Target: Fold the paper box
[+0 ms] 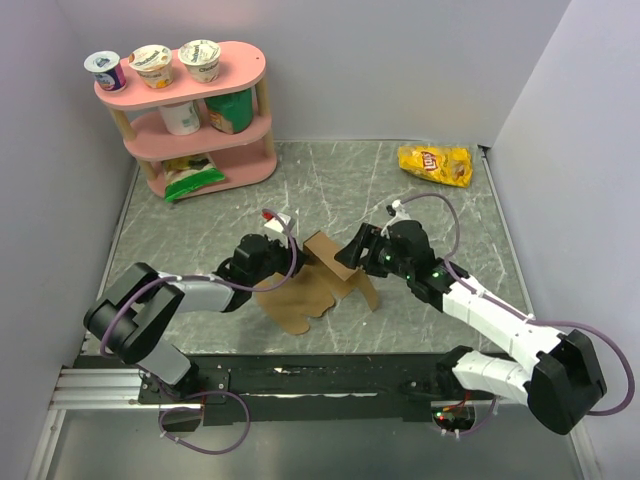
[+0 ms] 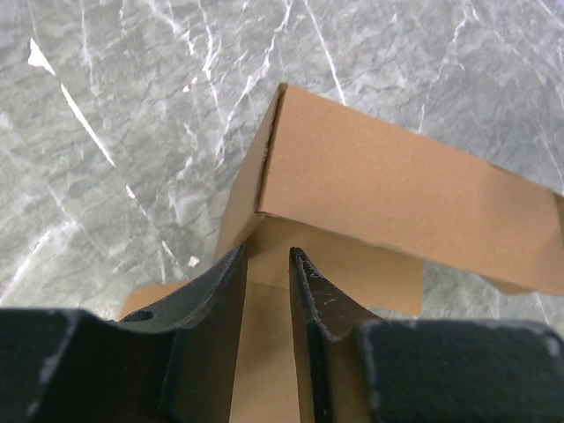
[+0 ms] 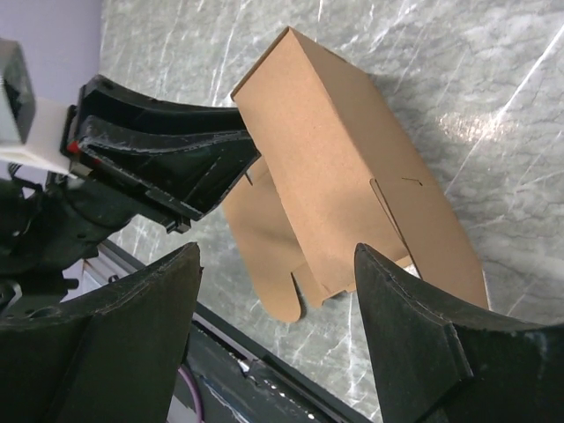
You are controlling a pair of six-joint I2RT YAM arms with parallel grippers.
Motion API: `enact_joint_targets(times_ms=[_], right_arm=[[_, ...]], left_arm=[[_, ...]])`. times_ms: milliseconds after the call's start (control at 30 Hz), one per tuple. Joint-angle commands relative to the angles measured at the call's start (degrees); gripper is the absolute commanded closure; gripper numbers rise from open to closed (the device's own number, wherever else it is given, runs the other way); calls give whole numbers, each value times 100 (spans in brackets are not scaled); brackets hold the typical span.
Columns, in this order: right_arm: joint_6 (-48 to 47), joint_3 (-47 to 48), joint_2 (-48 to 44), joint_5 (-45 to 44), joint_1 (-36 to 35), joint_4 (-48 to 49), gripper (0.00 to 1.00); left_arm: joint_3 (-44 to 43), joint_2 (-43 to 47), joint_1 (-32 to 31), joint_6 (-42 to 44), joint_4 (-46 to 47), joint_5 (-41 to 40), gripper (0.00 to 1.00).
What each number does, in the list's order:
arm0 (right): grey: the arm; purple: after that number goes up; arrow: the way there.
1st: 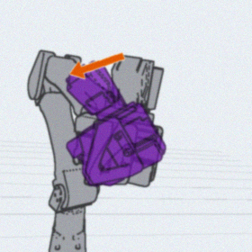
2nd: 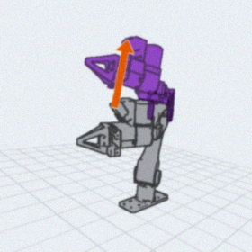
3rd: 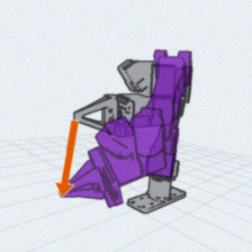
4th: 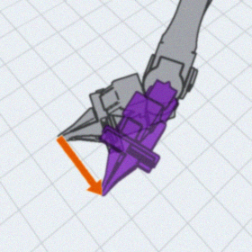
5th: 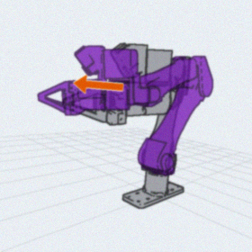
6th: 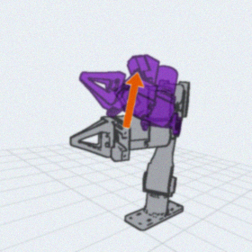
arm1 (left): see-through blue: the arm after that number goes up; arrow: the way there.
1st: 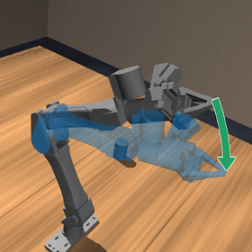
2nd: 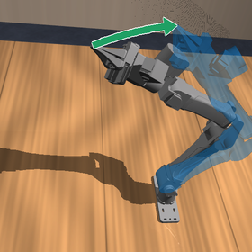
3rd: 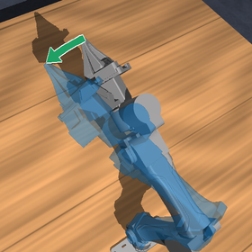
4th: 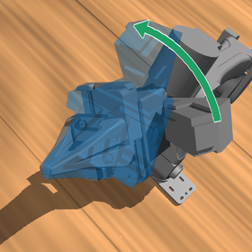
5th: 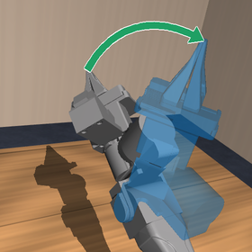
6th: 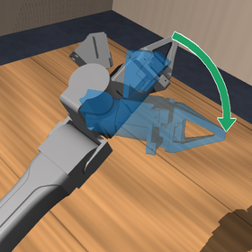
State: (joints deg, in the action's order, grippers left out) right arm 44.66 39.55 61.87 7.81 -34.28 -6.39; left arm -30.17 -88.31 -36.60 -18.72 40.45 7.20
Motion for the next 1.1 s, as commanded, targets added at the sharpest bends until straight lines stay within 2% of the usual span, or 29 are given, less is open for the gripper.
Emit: enact_joint_targets(times_ms=[0,233,367,700,833,1000,1067], right_arm=[[218,123,115,-228,-87,217,23],[499,-79,308,-412,-307,366,23],[605,-281,370,-553,-360,533,22],[640,-387,660,-773,-377,736,21],[640,-466,669,-948,-369,762,21],[229,-361,230,-817,-386,666,18],[0,-64,-24,-834,-404,211,17]], left_arm=[[-32,-28,-163,35,481,-280,70],[-15,-19,-400,18,526,-623,76],[-32,-63,-488,0,517,-703,83],[-41,-81,-629,114,526,-703,89],[-59,-90,-673,132,473,-737,89],[108,279,-682,158,307,-983,81],[135,481,-682,202,34,-1106,77]])
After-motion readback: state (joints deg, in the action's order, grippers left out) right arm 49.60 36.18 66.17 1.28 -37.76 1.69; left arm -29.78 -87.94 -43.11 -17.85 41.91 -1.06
